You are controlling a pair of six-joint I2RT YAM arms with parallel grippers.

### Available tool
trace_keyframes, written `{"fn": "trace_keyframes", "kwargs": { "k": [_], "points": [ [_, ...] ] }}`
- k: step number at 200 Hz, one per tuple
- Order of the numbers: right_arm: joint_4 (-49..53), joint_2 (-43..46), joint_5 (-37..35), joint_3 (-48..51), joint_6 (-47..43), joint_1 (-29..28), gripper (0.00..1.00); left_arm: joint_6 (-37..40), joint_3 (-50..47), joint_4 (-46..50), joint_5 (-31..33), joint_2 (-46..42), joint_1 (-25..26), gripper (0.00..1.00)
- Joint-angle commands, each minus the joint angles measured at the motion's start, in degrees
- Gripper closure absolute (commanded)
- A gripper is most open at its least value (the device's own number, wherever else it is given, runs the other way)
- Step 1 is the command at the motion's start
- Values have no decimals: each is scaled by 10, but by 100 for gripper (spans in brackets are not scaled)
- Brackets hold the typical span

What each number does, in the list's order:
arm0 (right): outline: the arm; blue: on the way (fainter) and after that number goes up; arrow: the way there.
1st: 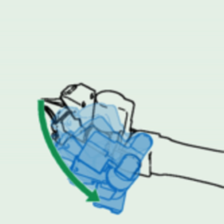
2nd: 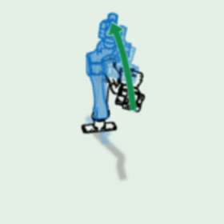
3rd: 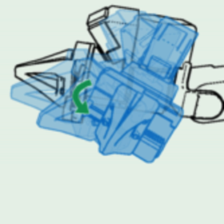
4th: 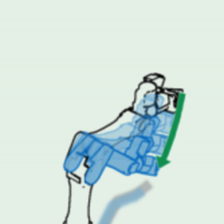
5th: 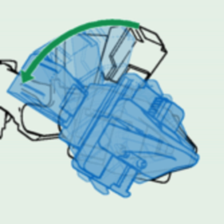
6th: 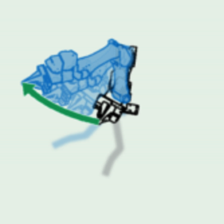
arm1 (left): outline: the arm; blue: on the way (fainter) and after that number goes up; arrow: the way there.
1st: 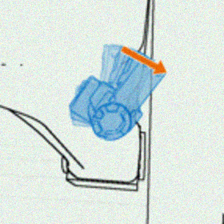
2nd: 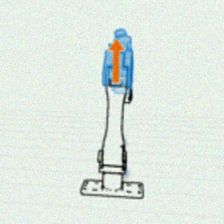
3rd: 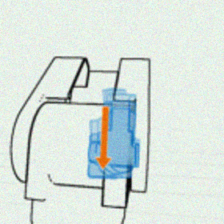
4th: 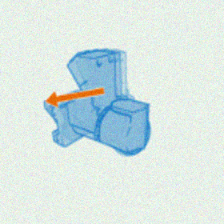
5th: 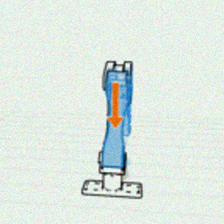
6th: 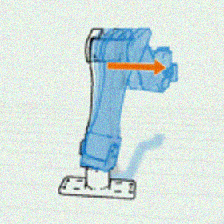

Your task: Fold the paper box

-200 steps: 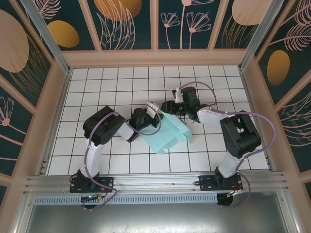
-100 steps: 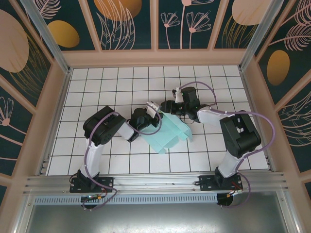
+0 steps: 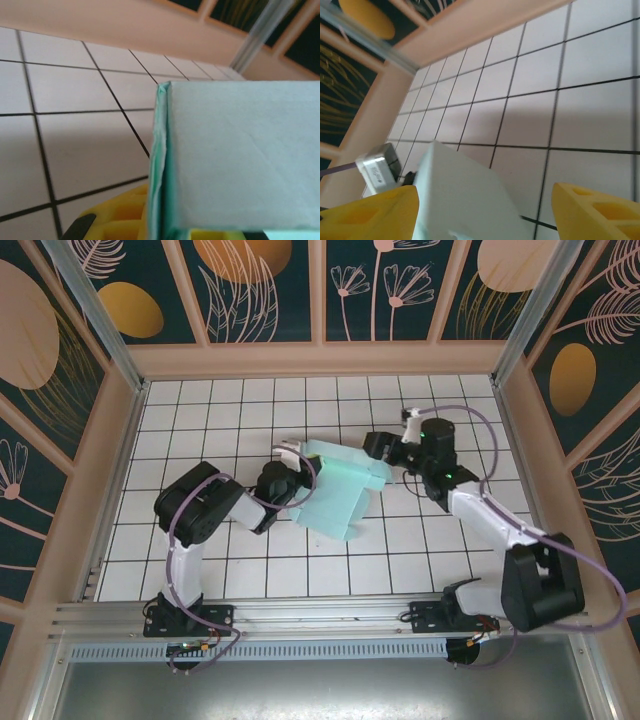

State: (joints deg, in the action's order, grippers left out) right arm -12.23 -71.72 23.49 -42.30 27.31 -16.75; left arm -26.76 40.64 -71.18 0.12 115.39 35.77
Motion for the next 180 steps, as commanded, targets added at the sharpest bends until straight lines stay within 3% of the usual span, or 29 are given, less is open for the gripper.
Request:
{"fn": "trace_keyframes", "kwargs": {
  "k": [1, 54, 83, 152, 180],
  "points": [
    [-54, 55, -9, 47, 35, 28, 30, -117, -17, -34, 9, -30, -28, 100],
    [-220, 103, 65, 168, 112, 70, 33, -252, -5, -88, -71, -23, -53, 100],
    [-263, 96, 90, 182, 137, 66, 34, -272, 4, -88, -88, -31, -54, 100],
    [-433, 3, 134, 175, 233, -15, 37, -283, 4, -112, -117, -24, -54, 100],
    [-430, -30, 133, 149, 231, -41, 38, -274, 4, -112, -116, -22, -54, 100]
  ]
}}
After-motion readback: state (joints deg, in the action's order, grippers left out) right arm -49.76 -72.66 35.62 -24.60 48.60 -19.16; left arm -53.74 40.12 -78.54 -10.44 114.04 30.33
